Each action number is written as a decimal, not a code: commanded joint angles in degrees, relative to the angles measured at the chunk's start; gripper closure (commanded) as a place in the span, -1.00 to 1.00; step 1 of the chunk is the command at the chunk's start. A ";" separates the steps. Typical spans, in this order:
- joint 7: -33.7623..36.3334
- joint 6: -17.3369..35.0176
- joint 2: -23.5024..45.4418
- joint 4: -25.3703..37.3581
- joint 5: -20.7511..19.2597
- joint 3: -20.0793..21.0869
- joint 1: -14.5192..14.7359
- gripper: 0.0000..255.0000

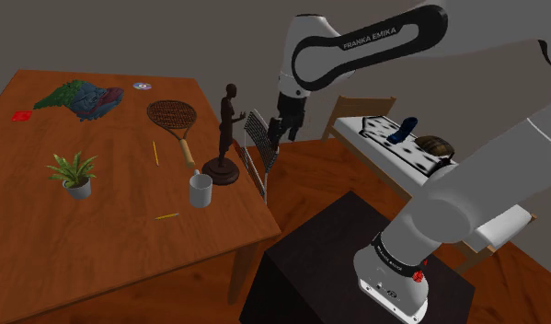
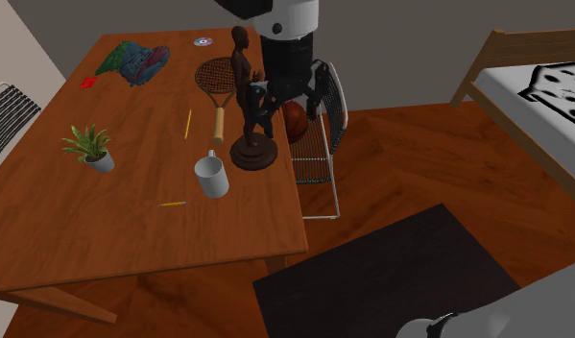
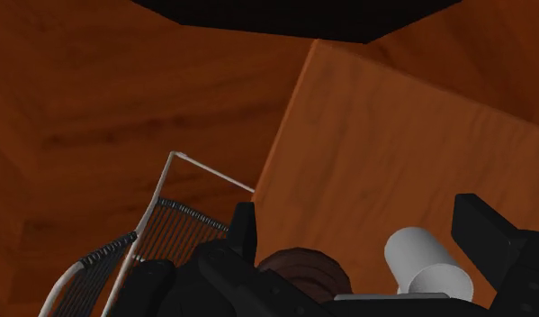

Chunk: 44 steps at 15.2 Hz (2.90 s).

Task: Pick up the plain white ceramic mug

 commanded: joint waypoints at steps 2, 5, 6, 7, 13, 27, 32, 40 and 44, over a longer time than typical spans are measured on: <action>1.62 4.98 6.58 2.13 -0.84 1.31 0.40 -1.00; 3.36 9.01 13.24 5.12 -2.33 2.23 0.86 -1.00; 3.99 10.21 15.48 6.27 -2.94 2.46 1.04 -1.00; 4.63 11.33 17.72 7.49 -3.60 2.65 1.27 -1.00; 8.44 16.39 31.13 16.35 -7.98 2.74 3.43 -1.00; 12.34 20.71 54.11 36.00 -13.53 0.36 9.03 -1.00; 12.59 22.32 56.34 36.63 -13.95 -0.07 9.35 -1.00; 12.58 22.36 56.30 36.54 -13.95 -0.07 9.34 1.00; 12.45 21.44 55.08 36.24 -13.72 0.17 9.17 1.00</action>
